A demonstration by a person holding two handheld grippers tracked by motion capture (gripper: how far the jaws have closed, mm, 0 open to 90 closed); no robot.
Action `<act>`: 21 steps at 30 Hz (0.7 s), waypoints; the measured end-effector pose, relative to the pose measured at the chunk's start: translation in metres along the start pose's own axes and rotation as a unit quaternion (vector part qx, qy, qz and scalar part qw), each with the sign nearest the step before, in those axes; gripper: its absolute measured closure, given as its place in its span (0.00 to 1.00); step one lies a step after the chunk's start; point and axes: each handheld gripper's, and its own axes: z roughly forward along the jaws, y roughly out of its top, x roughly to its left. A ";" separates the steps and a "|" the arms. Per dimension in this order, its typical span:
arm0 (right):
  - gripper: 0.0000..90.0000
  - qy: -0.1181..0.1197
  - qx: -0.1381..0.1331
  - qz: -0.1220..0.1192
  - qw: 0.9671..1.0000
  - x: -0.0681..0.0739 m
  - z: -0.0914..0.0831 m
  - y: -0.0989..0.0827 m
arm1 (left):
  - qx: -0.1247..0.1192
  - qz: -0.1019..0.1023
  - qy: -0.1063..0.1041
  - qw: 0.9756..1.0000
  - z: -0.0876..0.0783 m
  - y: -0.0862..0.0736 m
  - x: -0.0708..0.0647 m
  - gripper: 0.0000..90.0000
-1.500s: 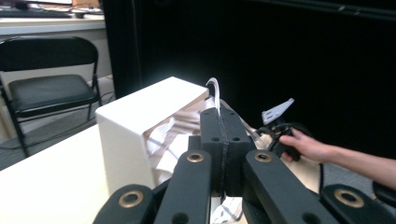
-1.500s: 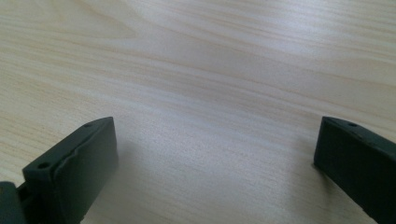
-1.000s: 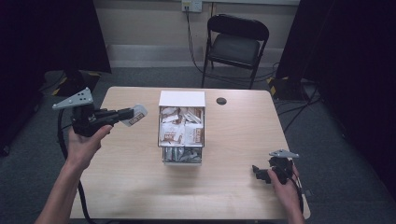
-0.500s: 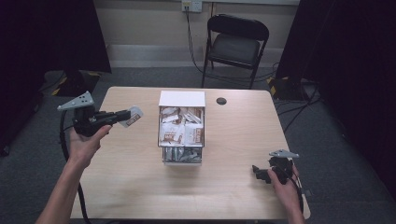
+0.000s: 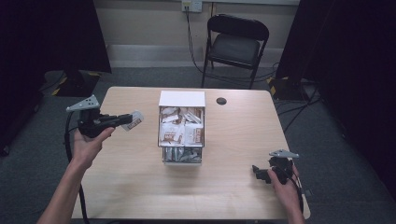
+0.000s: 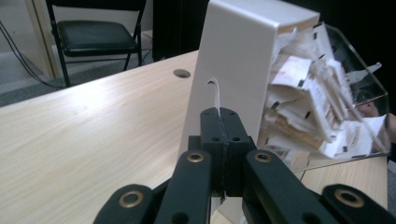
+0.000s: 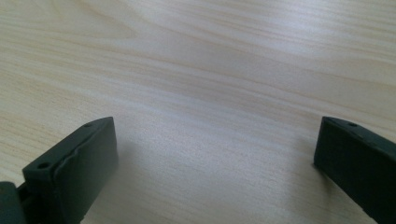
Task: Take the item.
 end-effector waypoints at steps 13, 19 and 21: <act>0.00 0.000 0.000 -0.001 1.000 0.000 0.000 0.000 | 0.045 -0.002 0.013 0.999 0.022 -0.020 0.009 1.00; 0.00 0.000 0.000 -0.001 1.000 0.000 0.000 0.000 | 0.047 -0.004 0.008 0.999 0.032 -0.026 0.007 1.00; 0.00 0.000 0.000 0.000 1.000 0.000 0.000 0.000 | 0.043 -0.013 -0.001 0.999 0.034 -0.028 0.008 1.00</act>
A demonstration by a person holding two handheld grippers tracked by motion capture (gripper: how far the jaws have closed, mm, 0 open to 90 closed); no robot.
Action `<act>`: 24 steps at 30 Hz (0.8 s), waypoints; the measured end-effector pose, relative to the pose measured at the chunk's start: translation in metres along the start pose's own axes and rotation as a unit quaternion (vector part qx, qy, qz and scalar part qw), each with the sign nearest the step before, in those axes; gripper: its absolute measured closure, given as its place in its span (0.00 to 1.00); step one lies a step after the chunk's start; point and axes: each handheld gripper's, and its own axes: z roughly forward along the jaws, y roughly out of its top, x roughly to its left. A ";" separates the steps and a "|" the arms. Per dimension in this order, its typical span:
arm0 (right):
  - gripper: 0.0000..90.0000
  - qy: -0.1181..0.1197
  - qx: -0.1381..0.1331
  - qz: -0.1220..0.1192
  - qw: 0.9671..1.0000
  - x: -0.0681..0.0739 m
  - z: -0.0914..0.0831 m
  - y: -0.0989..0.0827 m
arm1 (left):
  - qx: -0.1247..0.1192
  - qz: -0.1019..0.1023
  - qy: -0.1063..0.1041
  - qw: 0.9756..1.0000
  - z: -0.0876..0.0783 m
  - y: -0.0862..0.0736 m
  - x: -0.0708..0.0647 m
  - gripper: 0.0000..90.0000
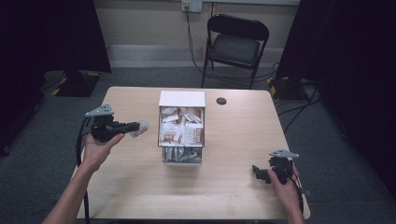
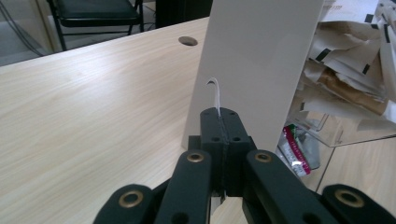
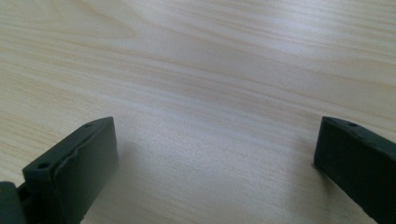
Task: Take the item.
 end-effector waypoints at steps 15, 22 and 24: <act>0.00 0.000 0.000 -0.001 1.000 0.000 0.000 0.000 | 0.038 -0.011 -0.002 0.999 0.027 -0.010 -0.001 1.00; 0.00 0.000 0.000 0.000 1.000 0.000 0.000 0.000 | 0.065 -0.009 -0.006 0.998 0.046 -0.020 0.002 1.00; 0.00 0.000 0.000 -0.001 1.000 0.000 0.000 0.000 | 0.070 -0.012 -0.012 0.997 0.052 -0.024 0.002 1.00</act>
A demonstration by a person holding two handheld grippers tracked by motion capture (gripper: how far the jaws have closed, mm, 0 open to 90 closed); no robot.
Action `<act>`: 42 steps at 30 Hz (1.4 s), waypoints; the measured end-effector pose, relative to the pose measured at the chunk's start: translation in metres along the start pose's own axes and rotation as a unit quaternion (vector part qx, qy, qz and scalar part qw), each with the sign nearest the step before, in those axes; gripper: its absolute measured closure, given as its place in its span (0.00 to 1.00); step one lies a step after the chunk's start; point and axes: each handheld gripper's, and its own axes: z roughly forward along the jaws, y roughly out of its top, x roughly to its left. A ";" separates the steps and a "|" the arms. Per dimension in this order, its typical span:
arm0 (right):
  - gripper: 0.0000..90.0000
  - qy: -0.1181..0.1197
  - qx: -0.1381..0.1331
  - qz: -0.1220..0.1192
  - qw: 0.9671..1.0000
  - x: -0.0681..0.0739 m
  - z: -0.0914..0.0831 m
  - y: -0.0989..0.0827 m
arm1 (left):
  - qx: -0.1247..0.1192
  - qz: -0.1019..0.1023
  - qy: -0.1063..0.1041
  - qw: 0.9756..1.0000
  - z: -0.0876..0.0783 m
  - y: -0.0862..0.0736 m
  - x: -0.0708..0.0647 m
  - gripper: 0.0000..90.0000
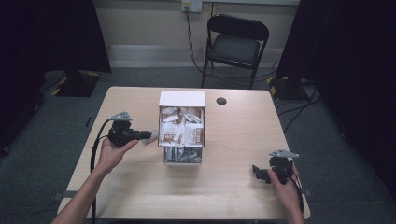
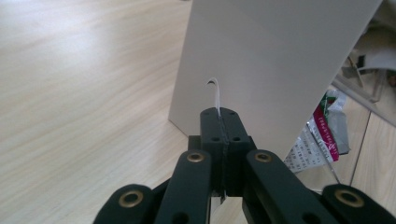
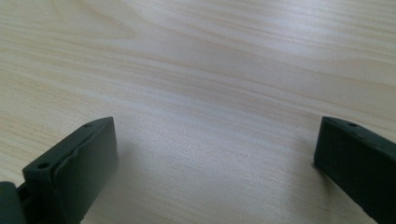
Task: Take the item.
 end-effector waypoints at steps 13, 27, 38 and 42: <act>0.00 0.000 0.000 0.000 1.000 0.000 0.000 0.000 | 0.044 -0.004 0.015 0.999 0.025 -0.021 0.010 1.00; 0.00 0.000 0.000 0.000 1.000 0.000 0.000 0.000 | 0.064 -0.008 0.037 0.997 0.039 -0.035 0.017 1.00; 0.00 0.000 0.000 0.000 1.000 0.000 0.000 0.000 | 0.072 -0.009 0.036 0.997 0.041 -0.036 0.019 0.94; 0.00 0.000 0.000 0.001 1.000 0.000 0.000 0.000 | 0.070 -0.015 0.034 0.997 0.040 -0.035 0.019 0.86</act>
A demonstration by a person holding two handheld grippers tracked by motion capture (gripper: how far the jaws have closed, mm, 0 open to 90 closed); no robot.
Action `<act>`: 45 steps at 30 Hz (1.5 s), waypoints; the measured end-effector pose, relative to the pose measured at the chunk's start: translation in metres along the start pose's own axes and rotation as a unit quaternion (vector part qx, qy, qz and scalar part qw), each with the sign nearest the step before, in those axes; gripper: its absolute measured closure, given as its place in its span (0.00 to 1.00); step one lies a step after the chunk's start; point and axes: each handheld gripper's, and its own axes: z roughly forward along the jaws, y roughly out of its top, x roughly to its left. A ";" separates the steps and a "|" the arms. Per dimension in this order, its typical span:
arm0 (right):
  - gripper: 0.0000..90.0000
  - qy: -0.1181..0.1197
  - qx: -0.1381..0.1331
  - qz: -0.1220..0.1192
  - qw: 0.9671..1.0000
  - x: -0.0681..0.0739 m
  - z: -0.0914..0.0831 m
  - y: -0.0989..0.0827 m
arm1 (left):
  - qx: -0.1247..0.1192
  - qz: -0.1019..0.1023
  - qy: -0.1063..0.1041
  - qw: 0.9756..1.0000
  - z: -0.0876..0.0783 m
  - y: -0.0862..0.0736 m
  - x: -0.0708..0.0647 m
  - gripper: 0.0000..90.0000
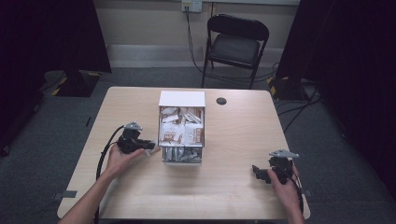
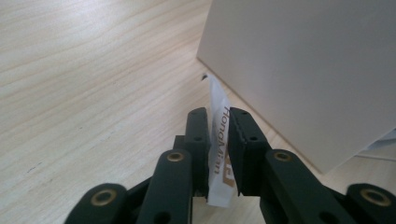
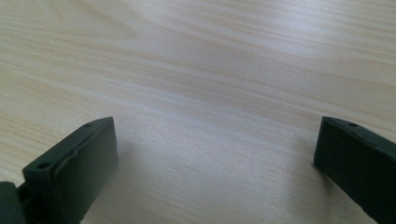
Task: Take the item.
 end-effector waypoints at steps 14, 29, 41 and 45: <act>0.00 -0.001 -0.001 -0.001 1.000 0.000 0.000 0.000 | -0.005 -0.003 0.026 1.000 -0.003 0.001 0.001 0.54; 0.00 0.000 0.000 0.000 1.000 0.000 0.000 0.000 | -0.040 -0.001 0.061 0.997 -0.033 0.007 -0.004 0.32; 0.00 -0.001 -0.001 -0.001 1.000 0.000 0.001 0.000 | -0.017 -0.011 0.085 0.996 -0.070 -0.002 -0.006 0.25; 0.00 -0.001 -0.001 0.000 1.000 0.000 0.001 0.000 | -0.018 -0.006 0.081 0.997 -0.078 -0.005 -0.007 0.22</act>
